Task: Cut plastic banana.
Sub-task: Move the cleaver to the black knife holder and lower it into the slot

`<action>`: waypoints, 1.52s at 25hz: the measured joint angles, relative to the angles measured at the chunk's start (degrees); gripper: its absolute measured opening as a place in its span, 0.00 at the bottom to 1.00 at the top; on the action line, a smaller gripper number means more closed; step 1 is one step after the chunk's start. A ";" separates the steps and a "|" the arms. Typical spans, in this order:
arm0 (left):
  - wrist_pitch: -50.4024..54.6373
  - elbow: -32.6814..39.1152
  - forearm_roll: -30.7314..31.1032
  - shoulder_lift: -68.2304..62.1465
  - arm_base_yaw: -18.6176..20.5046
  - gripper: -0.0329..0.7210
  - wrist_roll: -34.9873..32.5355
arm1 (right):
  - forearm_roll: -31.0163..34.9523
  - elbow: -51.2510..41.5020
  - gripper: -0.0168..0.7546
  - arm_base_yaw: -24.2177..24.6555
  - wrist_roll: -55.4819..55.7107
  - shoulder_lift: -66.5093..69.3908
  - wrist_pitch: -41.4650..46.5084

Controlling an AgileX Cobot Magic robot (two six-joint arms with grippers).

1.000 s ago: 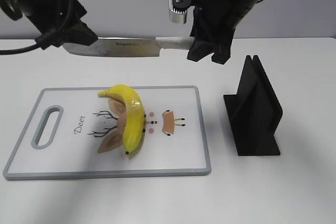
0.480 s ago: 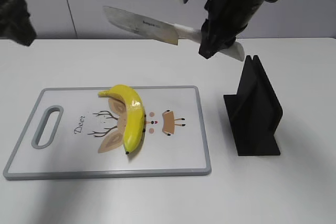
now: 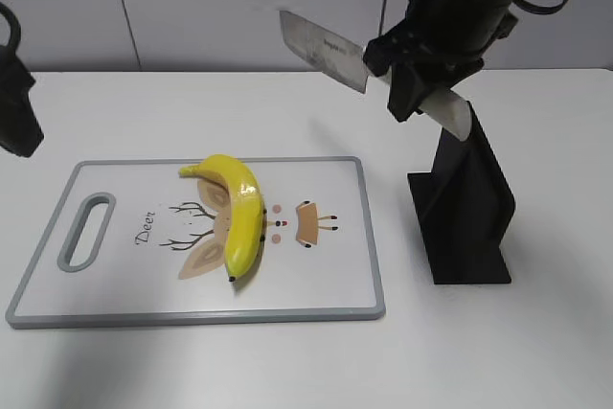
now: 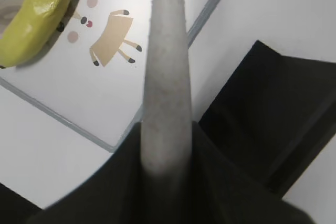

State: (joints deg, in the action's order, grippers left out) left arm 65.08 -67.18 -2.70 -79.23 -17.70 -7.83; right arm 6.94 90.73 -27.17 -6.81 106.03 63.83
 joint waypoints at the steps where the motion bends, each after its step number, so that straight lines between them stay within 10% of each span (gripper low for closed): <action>1: 0.00 1.20 -0.16 0.71 0.00 0.83 0.00 | 0.00 0.00 0.23 0.00 1.80 -0.64 0.53; 19: -1.53 28.03 0.40 38.66 4.86 0.82 -0.69 | -0.43 -0.95 0.23 0.00 14.60 -8.79 3.15; 38: 1.24 33.63 -1.08 74.92 4.86 0.72 -0.75 | -8.83 -26.79 0.23 0.00 28.24 -29.78 -2.98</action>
State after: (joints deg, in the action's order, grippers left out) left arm 66.31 -33.54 -3.79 -4.32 -12.83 -8.58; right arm -1.89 63.93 -27.17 21.44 76.25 60.85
